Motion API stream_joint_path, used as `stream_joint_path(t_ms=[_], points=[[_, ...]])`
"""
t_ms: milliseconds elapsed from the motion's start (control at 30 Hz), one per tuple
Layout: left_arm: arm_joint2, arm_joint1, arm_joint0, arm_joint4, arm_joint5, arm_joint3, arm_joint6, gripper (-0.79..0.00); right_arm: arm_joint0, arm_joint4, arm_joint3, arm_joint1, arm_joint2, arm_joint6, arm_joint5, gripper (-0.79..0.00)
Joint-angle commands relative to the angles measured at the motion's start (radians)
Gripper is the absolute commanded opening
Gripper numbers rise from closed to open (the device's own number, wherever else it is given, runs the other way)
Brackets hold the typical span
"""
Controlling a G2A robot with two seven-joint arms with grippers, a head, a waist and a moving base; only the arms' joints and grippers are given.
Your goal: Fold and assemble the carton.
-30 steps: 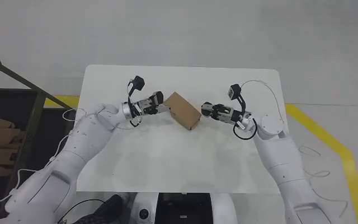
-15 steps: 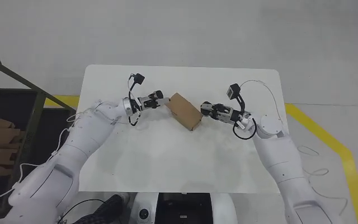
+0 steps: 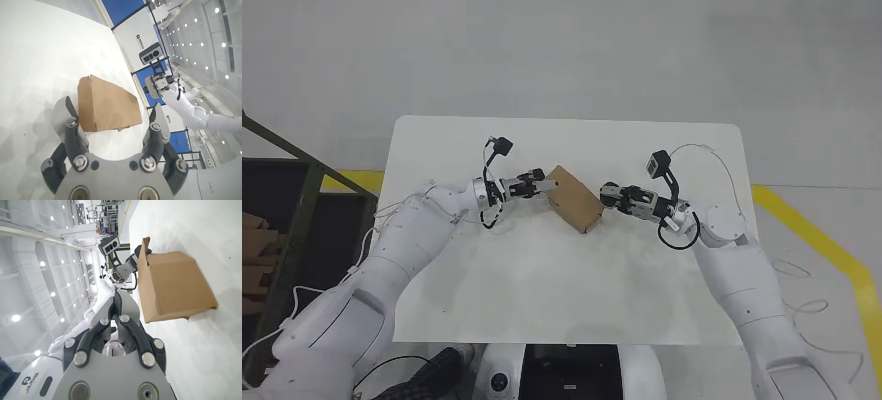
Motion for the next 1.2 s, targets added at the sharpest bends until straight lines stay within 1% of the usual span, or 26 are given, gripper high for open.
stream_joint_path(t_ms=[0,67,167,200,267,300,333,400,533,700,833,933,1000,1067,1133,1167], points=[[0.003,-0.007,-0.006,-0.014,0.005,0.009,-0.013,-0.533,-0.002,0.002,-0.001,0.001,0.001,0.000,-0.002,-0.785],[0.006,-0.014,-0.012,-0.018,0.012,0.021,-0.020,-0.563,-0.005,0.004,-0.003,0.003,0.004,0.000,-0.003,-0.785],[0.010,-0.022,-0.019,-0.014,0.007,0.034,-0.022,-0.582,-0.010,0.006,-0.009,0.007,0.008,0.002,-0.004,-0.785],[0.010,-0.025,-0.021,-0.016,0.003,0.037,-0.023,-0.600,-0.012,0.009,-0.011,0.007,0.009,0.002,-0.005,-0.785],[0.009,-0.029,-0.023,-0.023,-0.006,0.041,-0.029,-0.677,-0.016,0.012,-0.015,0.009,0.011,0.005,-0.006,-0.785],[0.009,-0.031,-0.022,-0.032,-0.006,0.040,-0.039,-0.745,-0.018,0.015,-0.016,0.010,0.012,0.007,-0.006,-0.785],[0.008,-0.032,-0.023,-0.040,-0.006,0.040,-0.050,-0.785,-0.018,0.017,-0.017,0.011,0.012,0.009,-0.007,-0.785],[0.008,-0.035,-0.022,-0.057,-0.006,0.038,-0.070,-0.785,-0.020,0.022,-0.019,0.012,0.013,0.013,-0.008,-0.785],[-0.004,-0.040,-0.018,-0.148,0.000,0.032,-0.134,-0.785,-0.024,0.029,-0.023,0.015,0.016,0.016,-0.012,-0.785],[-0.034,-0.035,-0.014,-0.265,0.007,0.016,-0.236,-0.785,-0.033,0.040,-0.037,0.020,0.024,0.025,-0.021,-0.785],[-0.074,-0.023,-0.002,-0.340,0.002,-0.012,-0.294,-0.785,-0.042,0.046,-0.052,0.025,0.033,0.026,-0.029,-0.785],[-0.117,-0.002,0.021,-0.351,-0.003,-0.067,-0.290,-0.785,-0.051,0.047,-0.067,0.029,0.041,0.022,-0.032,-0.785],[-0.154,0.016,0.043,-0.315,-0.032,-0.102,-0.260,-0.785,-0.058,0.048,-0.076,0.031,0.046,0.019,-0.033,-0.785],[-0.199,0.034,0.073,-0.251,-0.070,-0.133,-0.205,-0.785,-0.063,0.049,-0.084,0.033,0.048,0.016,-0.031,-0.785],[-0.245,0.051,0.107,-0.200,-0.076,-0.178,-0.145,-0.785,-0.066,0.046,-0.089,0.035,0.048,0.013,-0.031,-0.785],[-0.272,0.060,0.124,-0.142,-0.090,-0.199,-0.104,-0.785,-0.067,0.045,-0.092,0.036,0.048,0.011,-0.030,-0.785]])
